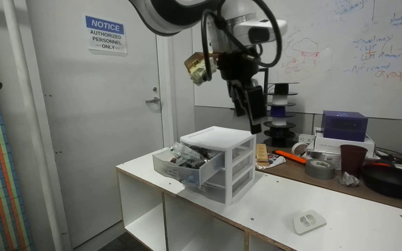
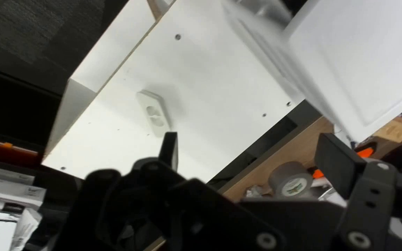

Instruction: Put the objects in the top drawer of the cabinet and close it

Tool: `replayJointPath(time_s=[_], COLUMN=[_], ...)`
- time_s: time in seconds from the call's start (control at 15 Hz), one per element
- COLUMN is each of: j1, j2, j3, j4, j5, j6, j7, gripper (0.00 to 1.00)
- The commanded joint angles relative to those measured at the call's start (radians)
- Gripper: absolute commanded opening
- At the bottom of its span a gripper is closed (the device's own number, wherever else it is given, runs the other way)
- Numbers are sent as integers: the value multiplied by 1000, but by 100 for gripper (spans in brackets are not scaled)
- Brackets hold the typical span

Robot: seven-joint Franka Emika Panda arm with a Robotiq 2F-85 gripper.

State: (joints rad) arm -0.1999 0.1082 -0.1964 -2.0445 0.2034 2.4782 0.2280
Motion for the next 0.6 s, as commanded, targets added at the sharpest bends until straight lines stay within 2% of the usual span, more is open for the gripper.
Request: replayJointPath(time_s=[0.0,0.2,0.53], j1=[-71,-138,-175], j2=[134,274,461], j3=[-29,-12,36], j4=[148,303,547], j5=[103,157,131], j6=[-45,-133,-250], j7=[-98,-232,-283], gripper=[100,100,100])
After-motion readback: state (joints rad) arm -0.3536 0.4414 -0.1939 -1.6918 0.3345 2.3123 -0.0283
